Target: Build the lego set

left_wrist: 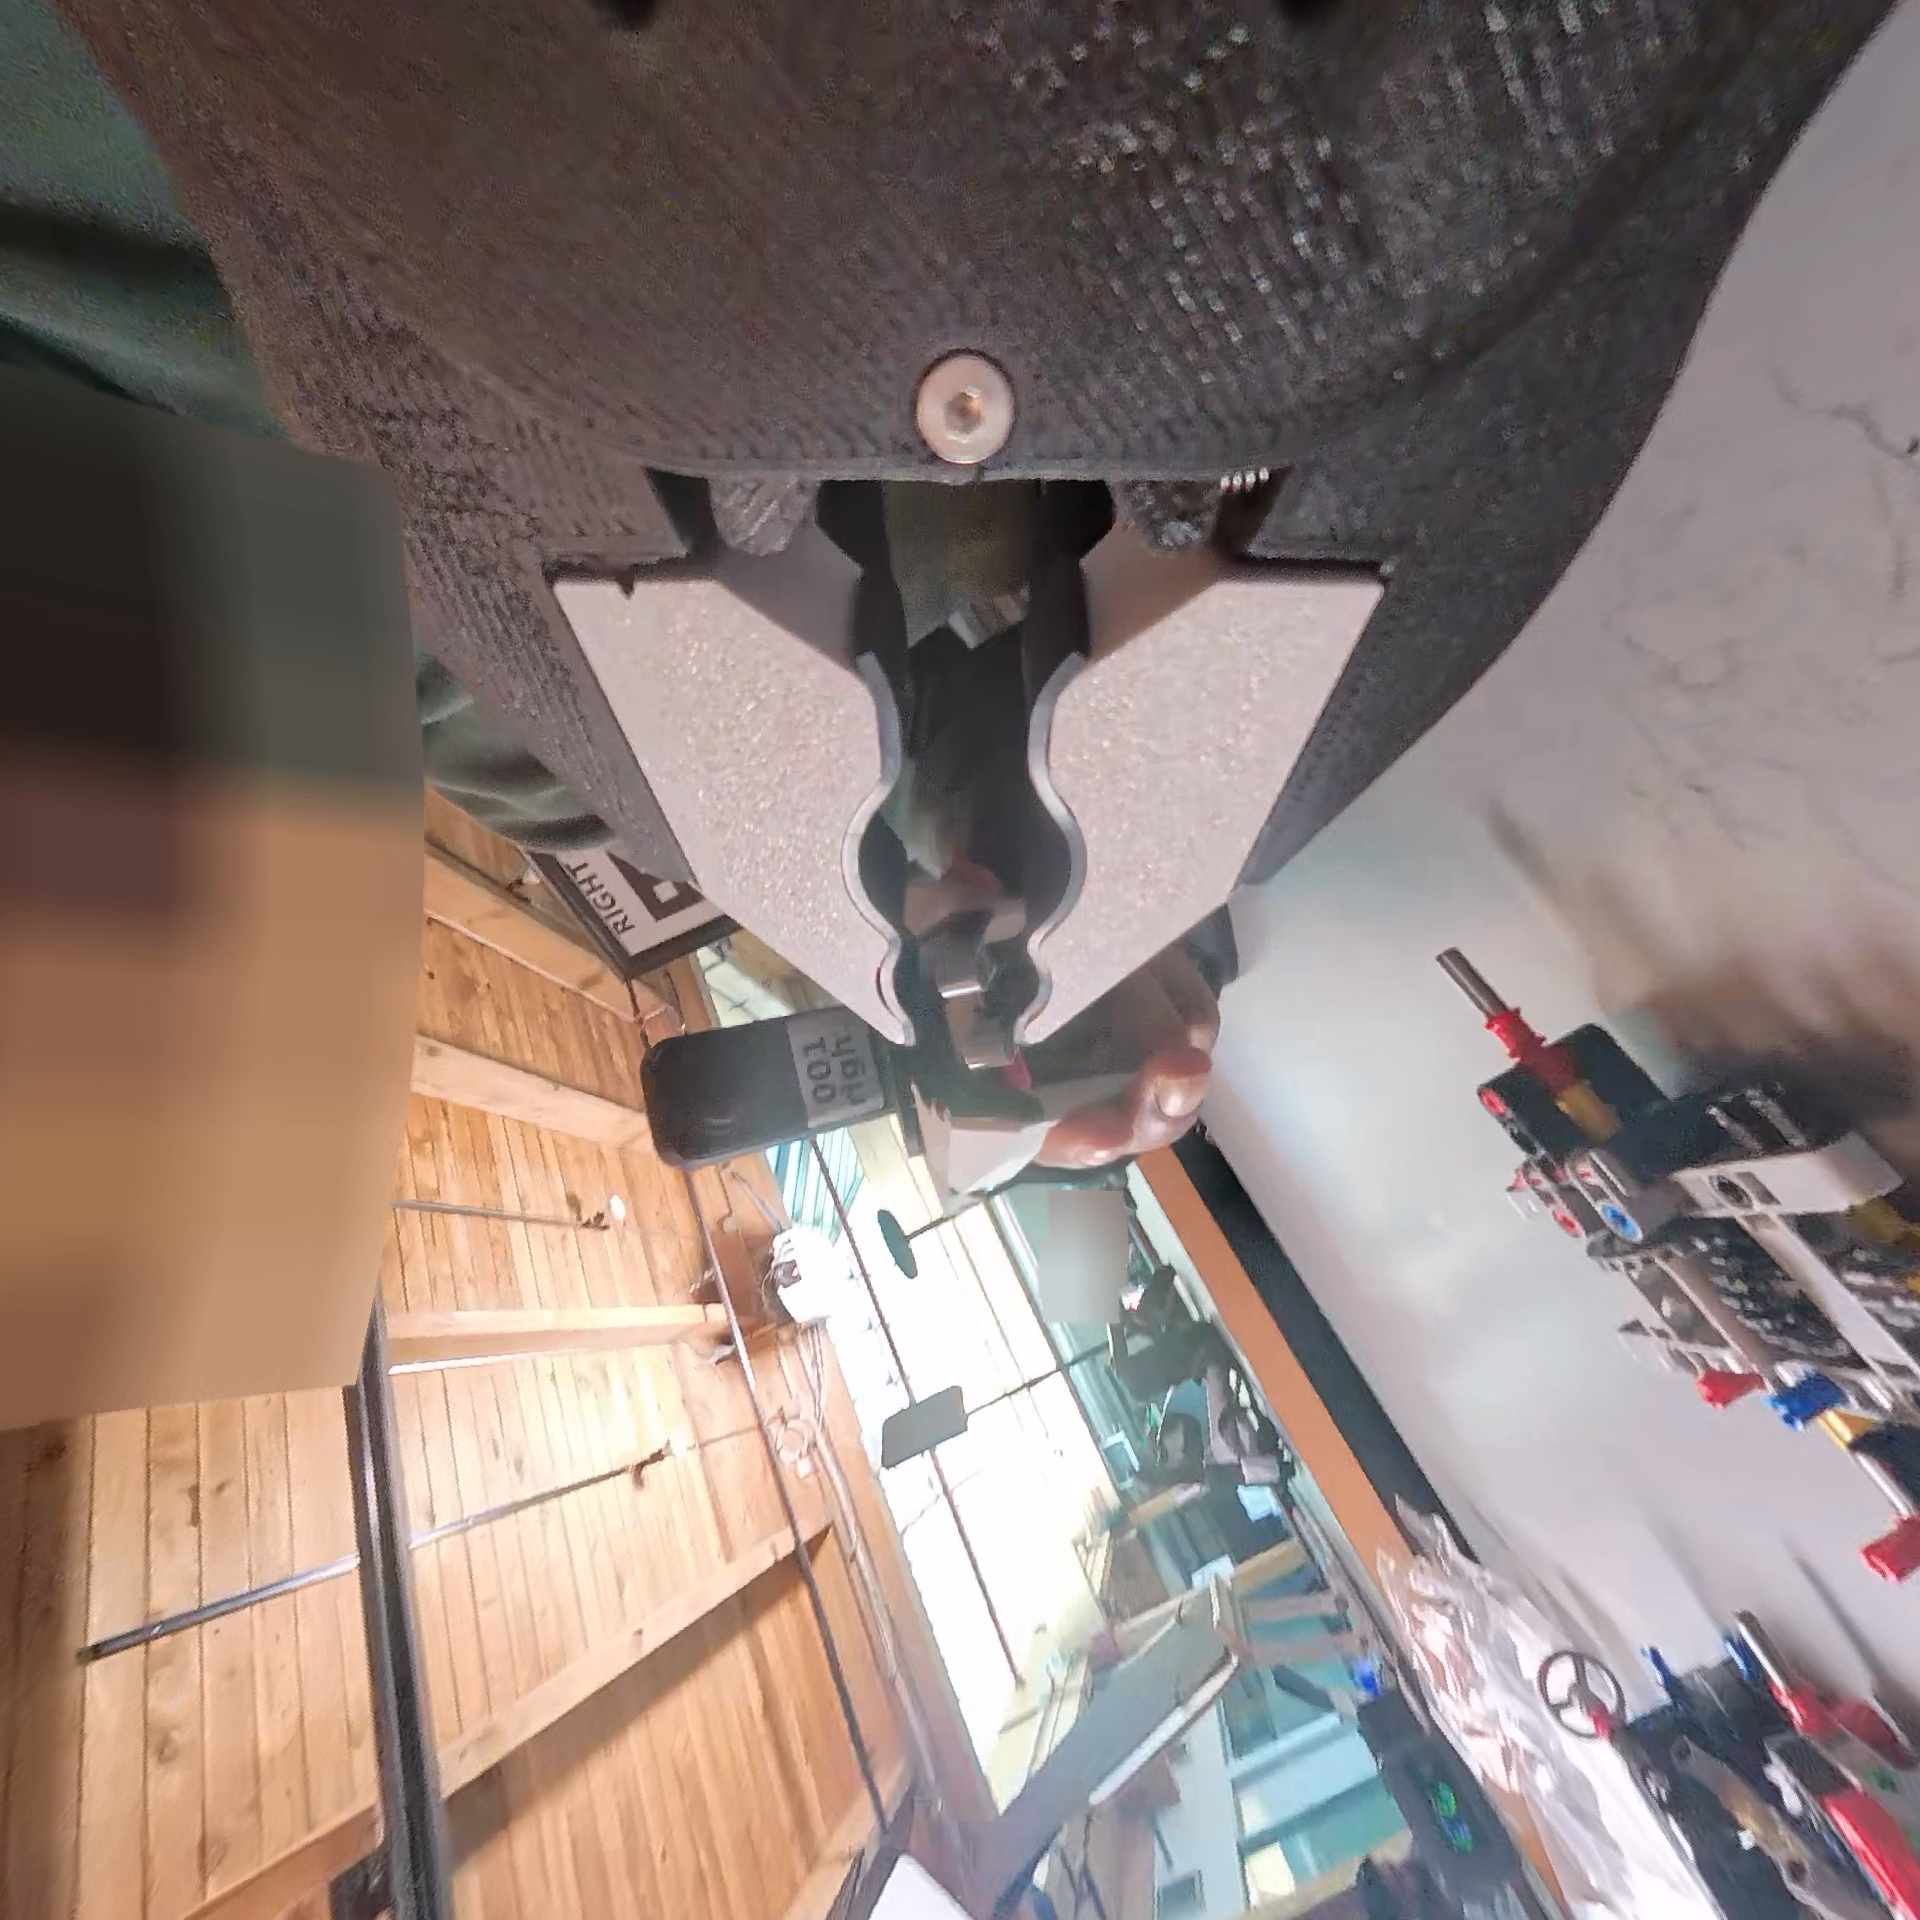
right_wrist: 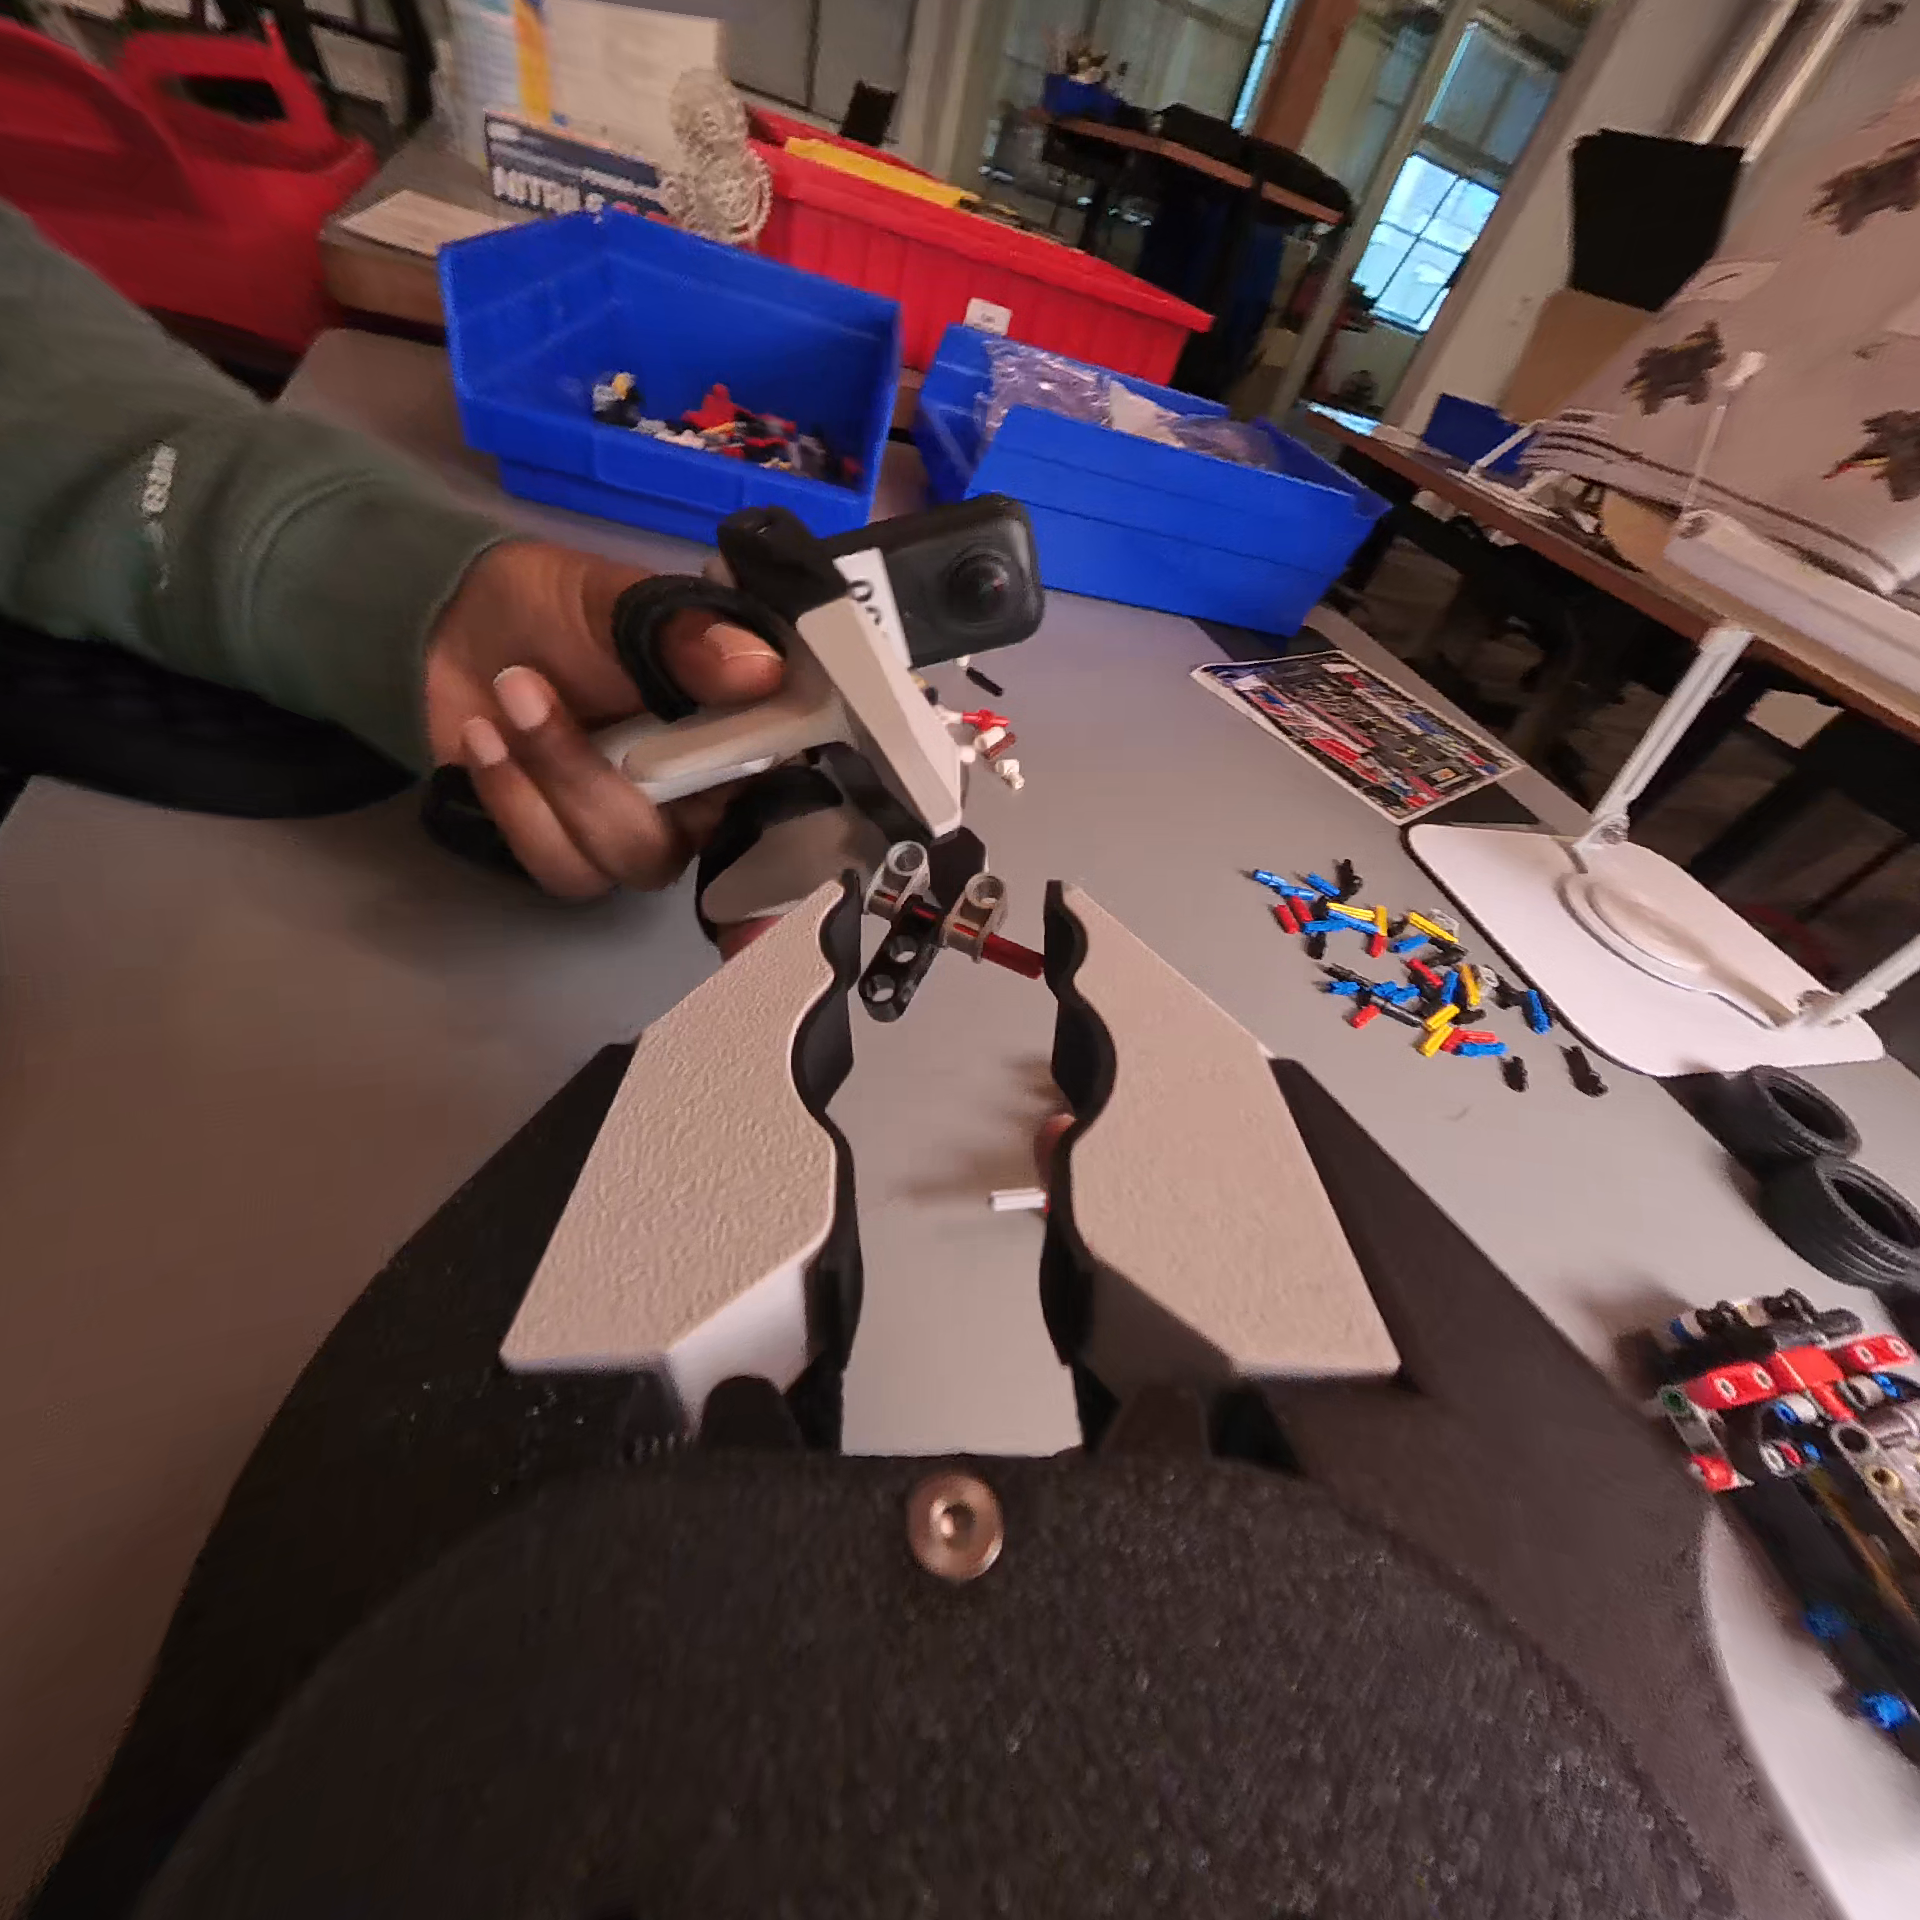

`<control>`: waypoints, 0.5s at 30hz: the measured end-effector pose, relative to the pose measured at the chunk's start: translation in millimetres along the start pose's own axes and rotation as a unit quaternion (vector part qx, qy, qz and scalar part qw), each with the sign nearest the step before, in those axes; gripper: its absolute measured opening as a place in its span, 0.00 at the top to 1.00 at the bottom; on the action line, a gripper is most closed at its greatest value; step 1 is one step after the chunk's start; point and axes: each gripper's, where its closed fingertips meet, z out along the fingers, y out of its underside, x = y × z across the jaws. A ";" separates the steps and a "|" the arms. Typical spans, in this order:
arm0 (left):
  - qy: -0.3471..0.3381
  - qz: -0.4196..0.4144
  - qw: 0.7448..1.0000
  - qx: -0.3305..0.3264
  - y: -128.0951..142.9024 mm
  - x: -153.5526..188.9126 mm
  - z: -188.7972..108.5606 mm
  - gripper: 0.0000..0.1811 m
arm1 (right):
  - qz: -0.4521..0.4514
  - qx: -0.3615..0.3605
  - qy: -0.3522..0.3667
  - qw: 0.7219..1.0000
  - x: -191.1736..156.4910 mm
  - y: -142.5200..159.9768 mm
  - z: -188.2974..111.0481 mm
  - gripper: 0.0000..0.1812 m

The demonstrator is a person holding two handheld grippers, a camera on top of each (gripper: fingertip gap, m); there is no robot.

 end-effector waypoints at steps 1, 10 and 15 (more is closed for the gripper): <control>-0.007 0.002 1.000 -0.013 3.6 -2.1 0.4 0.94 | -0.010 -0.005 -0.013 1.000 -3.9 1.3 -0.9 0.82; -0.039 0.025 0.999 -0.016 8.7 -11.4 5.2 0.97 | -0.058 -0.026 -0.002 0.998 -8.4 7.8 2.4 0.81; -0.032 0.014 0.998 0.061 -10.3 -10.5 0.4 0.97 | -0.040 -0.029 0.052 0.997 5.3 7.7 8.0 0.78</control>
